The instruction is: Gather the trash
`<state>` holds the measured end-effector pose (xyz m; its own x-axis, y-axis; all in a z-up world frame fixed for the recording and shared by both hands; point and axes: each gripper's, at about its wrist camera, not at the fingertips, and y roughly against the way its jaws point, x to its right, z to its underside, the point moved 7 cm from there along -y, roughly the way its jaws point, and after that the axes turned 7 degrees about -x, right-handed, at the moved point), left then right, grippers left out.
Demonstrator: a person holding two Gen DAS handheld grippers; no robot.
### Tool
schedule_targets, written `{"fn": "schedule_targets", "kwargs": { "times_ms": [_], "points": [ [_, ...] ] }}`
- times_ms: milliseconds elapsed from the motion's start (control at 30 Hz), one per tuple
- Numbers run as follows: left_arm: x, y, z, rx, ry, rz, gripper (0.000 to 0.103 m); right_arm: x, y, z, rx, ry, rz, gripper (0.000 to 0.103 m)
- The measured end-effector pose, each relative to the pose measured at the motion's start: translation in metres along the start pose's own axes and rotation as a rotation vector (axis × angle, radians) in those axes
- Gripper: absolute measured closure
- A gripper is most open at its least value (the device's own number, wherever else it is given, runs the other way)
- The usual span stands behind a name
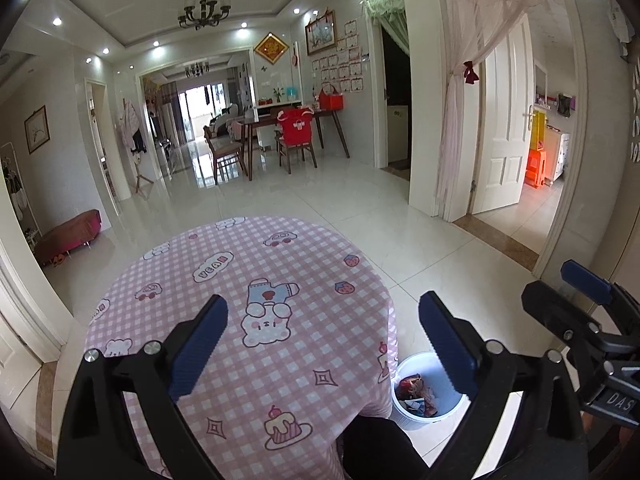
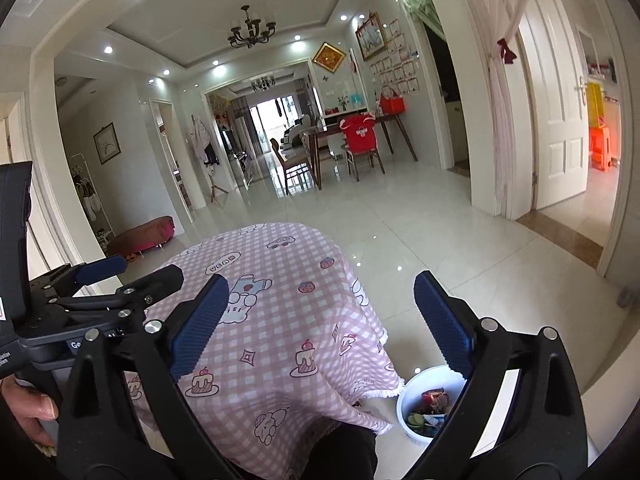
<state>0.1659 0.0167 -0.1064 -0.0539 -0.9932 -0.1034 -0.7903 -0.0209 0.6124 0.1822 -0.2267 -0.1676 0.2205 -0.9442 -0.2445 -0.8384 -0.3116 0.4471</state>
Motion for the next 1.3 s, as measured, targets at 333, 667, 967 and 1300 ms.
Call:
{"fn": "schedule_targets", "kwargs": {
  "times_ms": [333, 667, 967, 1300],
  "points": [
    [0.001, 0.045, 0.001, 0.07, -0.004, -0.015, 0.008, -0.01, 0.041, -0.01, 0.071, 0.029, 0.006, 0.01],
    [0.004, 0.071, 0.001, 0.114, -0.007, -0.012, 0.008, -0.013, 0.066, -0.009, 0.104, 0.047, 0.027, 0.01],
    [0.007, 0.077, 0.002, 0.123, -0.009, 0.0, 0.008, -0.012, 0.079, -0.005, 0.122, 0.046, 0.04, 0.01],
    [0.01, 0.076, -0.001, 0.127, -0.026, 0.008, 0.008, -0.009, 0.085, -0.002, 0.129, 0.032, 0.056, 0.009]
  ]
}}
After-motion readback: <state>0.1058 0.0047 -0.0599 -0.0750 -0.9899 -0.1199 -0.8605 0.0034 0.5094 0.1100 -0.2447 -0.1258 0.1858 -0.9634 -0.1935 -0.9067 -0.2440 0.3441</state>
